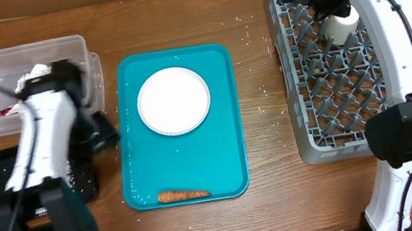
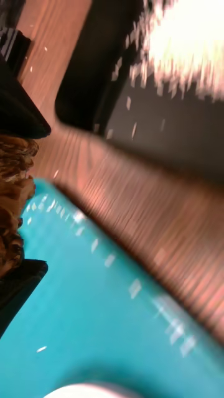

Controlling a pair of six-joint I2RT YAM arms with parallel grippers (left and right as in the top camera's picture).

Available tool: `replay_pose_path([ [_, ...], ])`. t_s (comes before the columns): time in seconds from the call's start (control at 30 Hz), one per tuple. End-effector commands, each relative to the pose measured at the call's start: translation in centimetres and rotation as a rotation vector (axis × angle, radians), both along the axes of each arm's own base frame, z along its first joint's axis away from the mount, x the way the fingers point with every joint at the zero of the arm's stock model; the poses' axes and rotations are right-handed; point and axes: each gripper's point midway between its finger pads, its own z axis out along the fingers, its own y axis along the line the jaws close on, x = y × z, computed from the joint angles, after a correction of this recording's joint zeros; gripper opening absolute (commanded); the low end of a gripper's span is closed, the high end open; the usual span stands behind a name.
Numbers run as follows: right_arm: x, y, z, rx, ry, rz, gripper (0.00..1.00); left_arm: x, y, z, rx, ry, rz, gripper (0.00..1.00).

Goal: Sort waste into correct bins and load items into the dishwasher
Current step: 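Carry the scraps left and drop them onto the black tray, then move the left gripper back to the carrot on the teal tray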

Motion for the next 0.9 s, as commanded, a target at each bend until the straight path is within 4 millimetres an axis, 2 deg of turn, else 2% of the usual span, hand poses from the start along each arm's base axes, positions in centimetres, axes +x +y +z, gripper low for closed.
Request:
replay_pose_path([
  [0.0, 0.1, 0.0, 1.4, -0.004, -0.038, -0.002, 1.0, -0.1, 4.2, 0.2, 0.015, -0.021, 0.153, 0.64],
  [0.2, 0.1, 0.0, 1.4, -0.004, -0.038, -0.002, 1.0, -1.8, 9.6, 0.2, 0.031, -0.04, 0.397, 0.65],
  [0.4, 0.1, 0.0, 1.4, -0.004, -0.038, -0.002, 1.0, -1.2, 14.3, 0.1, 0.072, -0.151, 0.562, 0.68],
  [0.57, 0.1, 0.0, 1.4, -0.004, -0.038, -0.002, 1.0, -0.2, 15.4, 0.1, 0.098, -0.208, 0.566, 0.72],
  [0.87, 0.1, 0.0, 1.4, -0.004, -0.038, -0.002, 1.0, 0.2, 15.5, 0.2, 0.098, -0.223, 0.543, 0.72],
])
